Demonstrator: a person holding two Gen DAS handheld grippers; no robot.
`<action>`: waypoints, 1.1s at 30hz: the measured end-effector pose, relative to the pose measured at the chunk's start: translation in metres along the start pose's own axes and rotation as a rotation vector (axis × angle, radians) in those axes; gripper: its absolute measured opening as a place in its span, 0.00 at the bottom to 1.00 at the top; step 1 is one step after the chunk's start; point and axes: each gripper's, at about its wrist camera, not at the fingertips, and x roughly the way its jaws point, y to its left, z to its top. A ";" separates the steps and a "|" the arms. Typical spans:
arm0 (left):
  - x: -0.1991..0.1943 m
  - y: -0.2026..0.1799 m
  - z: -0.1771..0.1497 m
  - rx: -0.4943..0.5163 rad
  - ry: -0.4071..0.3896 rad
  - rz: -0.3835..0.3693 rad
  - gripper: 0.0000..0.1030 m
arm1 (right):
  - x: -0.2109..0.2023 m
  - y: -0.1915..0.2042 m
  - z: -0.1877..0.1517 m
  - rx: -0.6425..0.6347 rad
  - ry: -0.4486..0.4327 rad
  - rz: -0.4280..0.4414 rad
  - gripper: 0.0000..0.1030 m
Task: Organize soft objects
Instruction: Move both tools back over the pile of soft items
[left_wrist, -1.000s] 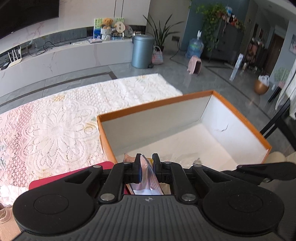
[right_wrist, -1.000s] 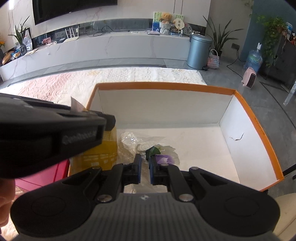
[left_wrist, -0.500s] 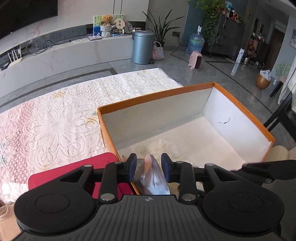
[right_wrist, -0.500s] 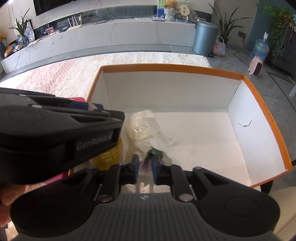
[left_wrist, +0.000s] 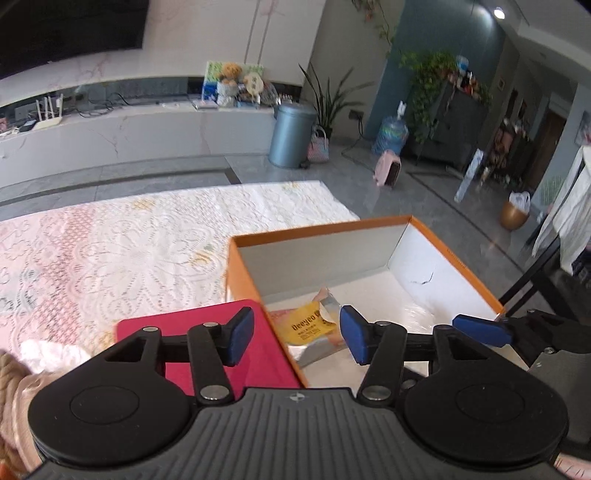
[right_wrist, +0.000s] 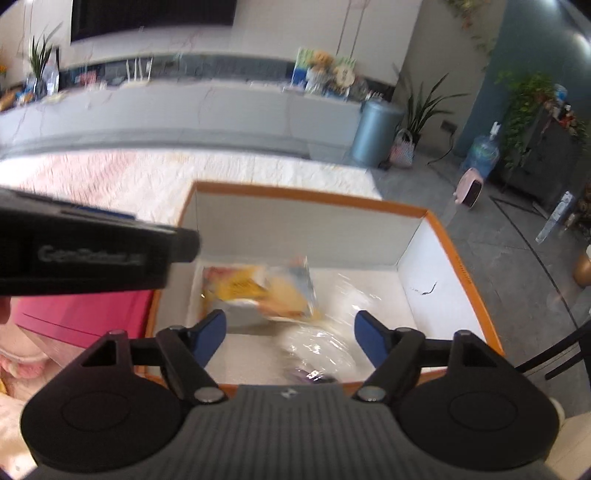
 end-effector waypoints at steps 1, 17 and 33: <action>-0.006 0.002 -0.002 -0.002 -0.013 0.004 0.62 | -0.007 0.001 -0.002 0.018 -0.021 0.004 0.76; -0.091 0.039 -0.061 -0.045 -0.107 0.100 0.62 | -0.067 0.054 -0.049 0.161 -0.148 0.120 0.85; -0.134 0.119 -0.134 -0.217 0.014 0.238 0.62 | -0.074 0.133 -0.078 -0.008 -0.041 0.262 0.85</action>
